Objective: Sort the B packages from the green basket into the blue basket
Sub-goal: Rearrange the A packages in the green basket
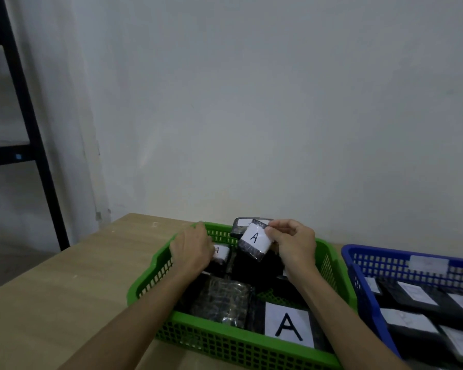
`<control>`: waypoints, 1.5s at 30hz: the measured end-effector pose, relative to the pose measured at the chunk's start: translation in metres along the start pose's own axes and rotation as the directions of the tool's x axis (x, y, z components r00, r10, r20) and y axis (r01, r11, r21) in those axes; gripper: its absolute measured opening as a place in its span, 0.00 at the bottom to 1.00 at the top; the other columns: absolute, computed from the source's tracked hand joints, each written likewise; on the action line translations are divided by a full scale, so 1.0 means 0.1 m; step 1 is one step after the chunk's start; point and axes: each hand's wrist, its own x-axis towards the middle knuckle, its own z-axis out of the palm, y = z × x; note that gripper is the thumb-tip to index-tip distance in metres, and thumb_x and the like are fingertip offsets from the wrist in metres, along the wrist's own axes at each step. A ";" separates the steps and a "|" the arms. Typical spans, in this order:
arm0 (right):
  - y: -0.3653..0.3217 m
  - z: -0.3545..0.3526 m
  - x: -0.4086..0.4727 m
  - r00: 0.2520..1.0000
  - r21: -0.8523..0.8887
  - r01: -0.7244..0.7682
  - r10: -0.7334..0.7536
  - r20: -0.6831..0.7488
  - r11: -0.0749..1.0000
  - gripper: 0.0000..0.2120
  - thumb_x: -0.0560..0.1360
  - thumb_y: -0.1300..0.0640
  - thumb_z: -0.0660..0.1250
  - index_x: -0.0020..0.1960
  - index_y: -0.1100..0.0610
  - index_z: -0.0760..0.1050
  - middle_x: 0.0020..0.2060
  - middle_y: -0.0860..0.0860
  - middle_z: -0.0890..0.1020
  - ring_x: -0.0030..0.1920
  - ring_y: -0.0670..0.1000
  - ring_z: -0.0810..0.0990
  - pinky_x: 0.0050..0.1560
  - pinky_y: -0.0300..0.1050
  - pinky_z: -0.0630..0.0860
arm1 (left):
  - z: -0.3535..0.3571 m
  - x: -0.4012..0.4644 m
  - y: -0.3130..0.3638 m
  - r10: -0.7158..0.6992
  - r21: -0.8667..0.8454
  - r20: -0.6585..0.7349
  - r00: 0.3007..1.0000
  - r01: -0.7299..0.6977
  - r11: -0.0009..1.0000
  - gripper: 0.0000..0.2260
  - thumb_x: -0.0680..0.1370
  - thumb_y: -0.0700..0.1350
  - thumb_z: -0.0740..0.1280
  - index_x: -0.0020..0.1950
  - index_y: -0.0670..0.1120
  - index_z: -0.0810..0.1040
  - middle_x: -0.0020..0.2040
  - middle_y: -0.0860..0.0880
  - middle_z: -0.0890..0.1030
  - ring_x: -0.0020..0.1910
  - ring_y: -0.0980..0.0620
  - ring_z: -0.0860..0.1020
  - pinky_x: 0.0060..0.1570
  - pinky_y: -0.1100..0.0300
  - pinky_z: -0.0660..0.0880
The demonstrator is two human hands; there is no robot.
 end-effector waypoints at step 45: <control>0.06 -0.35 0.12 0.942 -0.676 0.121 -0.298 -0.152 0.727 0.09 0.73 0.56 0.67 0.46 0.61 0.80 0.50 0.61 0.79 0.56 0.59 0.72 0.58 0.53 0.68 | -0.15 -0.09 -0.01 0.262 -0.580 0.029 0.965 -0.197 0.791 0.05 0.72 0.37 0.70 0.45 0.44 0.84 0.43 0.44 0.85 0.41 0.52 0.79 0.41 0.69 0.71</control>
